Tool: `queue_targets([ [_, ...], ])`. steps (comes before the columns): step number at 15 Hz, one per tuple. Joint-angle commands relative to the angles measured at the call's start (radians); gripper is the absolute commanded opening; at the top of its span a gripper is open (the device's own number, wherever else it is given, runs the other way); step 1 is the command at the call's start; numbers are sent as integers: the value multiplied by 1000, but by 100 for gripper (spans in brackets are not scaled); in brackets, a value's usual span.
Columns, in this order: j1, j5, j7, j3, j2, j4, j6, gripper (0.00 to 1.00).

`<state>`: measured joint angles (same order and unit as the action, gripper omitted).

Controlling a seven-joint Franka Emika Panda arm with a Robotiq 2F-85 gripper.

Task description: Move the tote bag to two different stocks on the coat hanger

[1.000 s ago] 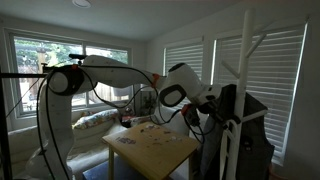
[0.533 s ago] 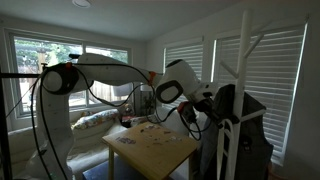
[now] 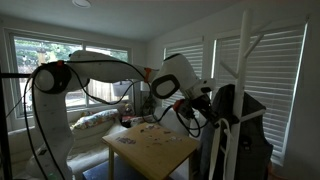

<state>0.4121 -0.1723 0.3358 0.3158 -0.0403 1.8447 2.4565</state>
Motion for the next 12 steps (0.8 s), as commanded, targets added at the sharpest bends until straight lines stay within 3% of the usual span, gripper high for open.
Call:
queue_targets([
  [1, -9, 19, 73, 46, -18, -34, -45, 1],
  [5, -9, -46, 188, 83, 23, -109, -46, 1],
  [6, -13, -8, 132, 75, 0, -55, -22, 1],
  [12, -14, -9, 137, 77, 8, -56, -22, 3],
])
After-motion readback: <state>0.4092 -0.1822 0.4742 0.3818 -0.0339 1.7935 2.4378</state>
